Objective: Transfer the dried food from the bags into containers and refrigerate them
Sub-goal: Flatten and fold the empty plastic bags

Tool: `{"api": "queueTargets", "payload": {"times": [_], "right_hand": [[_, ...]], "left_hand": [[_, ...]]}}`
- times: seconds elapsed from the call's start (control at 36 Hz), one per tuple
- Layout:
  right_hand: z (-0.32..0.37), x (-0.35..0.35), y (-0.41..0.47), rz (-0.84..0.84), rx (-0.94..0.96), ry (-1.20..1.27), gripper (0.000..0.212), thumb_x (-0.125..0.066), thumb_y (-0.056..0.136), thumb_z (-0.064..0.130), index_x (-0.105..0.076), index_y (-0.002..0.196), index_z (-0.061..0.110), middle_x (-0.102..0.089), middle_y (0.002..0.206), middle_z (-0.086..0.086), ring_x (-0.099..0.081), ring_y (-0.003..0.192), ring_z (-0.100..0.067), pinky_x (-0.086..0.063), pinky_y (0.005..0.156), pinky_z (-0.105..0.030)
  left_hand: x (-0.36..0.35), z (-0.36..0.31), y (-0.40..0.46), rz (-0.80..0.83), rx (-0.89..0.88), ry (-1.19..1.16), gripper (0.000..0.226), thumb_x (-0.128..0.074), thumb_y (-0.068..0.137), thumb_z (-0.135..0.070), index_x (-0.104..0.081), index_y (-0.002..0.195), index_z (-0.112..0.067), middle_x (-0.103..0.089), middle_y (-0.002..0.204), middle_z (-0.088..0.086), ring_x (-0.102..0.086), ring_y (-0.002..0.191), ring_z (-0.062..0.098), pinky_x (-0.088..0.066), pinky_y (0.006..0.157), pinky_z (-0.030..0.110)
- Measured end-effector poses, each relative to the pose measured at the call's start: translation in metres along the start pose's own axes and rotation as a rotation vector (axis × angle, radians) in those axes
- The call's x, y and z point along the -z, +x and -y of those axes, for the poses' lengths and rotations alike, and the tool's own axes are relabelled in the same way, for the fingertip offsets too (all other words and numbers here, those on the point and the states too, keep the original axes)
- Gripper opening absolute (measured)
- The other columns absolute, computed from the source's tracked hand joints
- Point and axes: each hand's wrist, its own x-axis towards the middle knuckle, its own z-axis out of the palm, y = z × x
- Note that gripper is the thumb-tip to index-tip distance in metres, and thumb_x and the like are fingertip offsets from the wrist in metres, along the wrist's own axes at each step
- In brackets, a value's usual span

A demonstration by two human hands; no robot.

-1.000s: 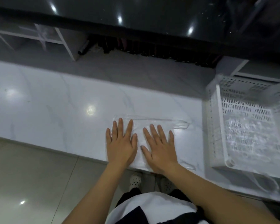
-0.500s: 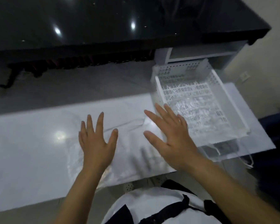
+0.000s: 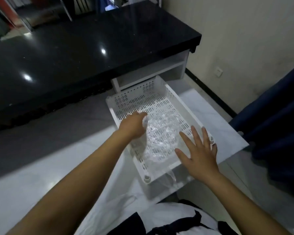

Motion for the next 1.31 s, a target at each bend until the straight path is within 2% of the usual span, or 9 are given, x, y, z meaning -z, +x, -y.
{"api": "queueTargets", "payload": {"times": [0.08,0.25,0.44,0.56,0.67,0.78,1.06,1.17,1.31], "right_hand": [[-0.002,-0.002,0.001,-0.014,0.009,-0.010,0.077,-0.004,0.084,0.080,-0.006,0.154,0.051,0.023,0.162,0.015,0.037,0.144,-0.013,0.001,0.116,-0.061],[-0.001,0.016,-0.004,0.084,0.017,-0.018,0.075,-0.001,0.085,0.081,0.004,0.153,0.051,0.027,0.162,0.013,0.035,0.146,-0.017,0.009,0.117,-0.061],[0.026,0.078,-0.023,0.042,0.142,0.349,0.068,-0.026,0.077,0.079,-0.018,0.144,0.065,0.003,0.164,0.026,0.023,0.148,-0.002,0.006,0.121,-0.048],[0.060,0.093,-0.017,0.116,0.327,0.460,0.067,-0.032,0.079,0.076,-0.016,0.144,0.066,0.003,0.162,0.032,0.021,0.147,0.004,0.009,0.119,-0.036],[0.104,0.081,-0.007,0.234,0.501,0.412,0.072,-0.029,0.081,0.076,-0.010,0.148,0.060,0.008,0.163,0.029,0.026,0.145,0.004,0.012,0.121,-0.038],[0.152,0.051,-0.007,0.316,0.650,0.331,0.073,-0.021,0.083,0.077,-0.006,0.151,0.056,0.010,0.165,0.022,0.027,0.147,-0.001,0.010,0.122,-0.047],[0.240,-0.064,-0.041,0.378,0.895,-0.058,0.073,0.000,0.086,0.077,0.009,0.153,0.050,0.020,0.166,0.010,0.026,0.150,-0.019,0.014,0.117,-0.057],[0.259,-0.116,-0.057,0.412,0.936,-0.256,0.076,0.006,0.084,0.080,0.016,0.152,0.048,0.025,0.165,0.006,0.028,0.150,-0.025,0.013,0.117,-0.061],[0.268,-0.155,-0.062,0.395,0.949,-0.355,0.073,0.001,0.089,0.076,0.015,0.154,0.046,0.022,0.165,0.005,0.029,0.149,-0.025,0.015,0.117,-0.060]], "left_hand": [[0.001,0.005,0.013,0.000,0.021,-0.026,0.053,-0.059,0.096,-0.023,-0.045,0.146,-0.027,-0.054,0.141,0.011,-0.056,0.122,0.030,-0.049,0.098,0.041],[0.015,0.005,0.015,0.086,0.037,-0.213,0.043,-0.067,0.088,-0.007,-0.063,0.128,-0.023,-0.063,0.086,-0.005,-0.058,0.076,0.010,-0.048,0.070,0.027],[0.071,-0.006,-0.038,-0.078,0.089,-0.763,0.040,-0.068,0.090,-0.002,-0.064,0.119,-0.029,-0.066,0.098,0.006,-0.073,0.080,0.017,-0.061,0.067,0.027],[0.085,0.008,-0.098,-0.294,0.166,-0.970,0.032,-0.066,0.090,0.004,-0.070,0.102,-0.026,-0.069,0.097,0.006,-0.074,0.080,0.022,-0.061,0.067,0.030],[0.078,0.030,-0.166,-0.436,0.287,-1.106,0.033,-0.062,0.090,0.009,-0.078,0.084,-0.019,-0.075,0.099,0.001,-0.073,0.083,0.023,-0.061,0.071,0.031],[0.057,0.051,-0.237,-0.539,0.456,-1.184,0.031,-0.061,0.091,0.009,-0.081,0.091,-0.015,-0.074,0.114,0.001,-0.073,0.088,0.025,-0.062,0.075,0.033],[-0.047,0.080,-0.347,-0.741,0.927,-1.260,0.040,-0.062,0.093,0.002,-0.077,0.110,-0.031,-0.075,0.087,0.013,-0.075,0.077,0.028,-0.060,0.074,0.025],[-0.079,0.090,-0.360,-0.717,1.007,-1.280,0.041,-0.056,0.094,0.007,-0.071,0.120,-0.021,-0.073,0.092,0.016,-0.073,0.084,0.023,-0.058,0.068,0.020],[-0.098,0.102,-0.373,-0.730,1.044,-1.252,0.039,-0.054,0.097,0.004,-0.065,0.128,-0.016,-0.068,0.101,0.018,-0.068,0.094,0.035,-0.057,0.067,0.017]]}}
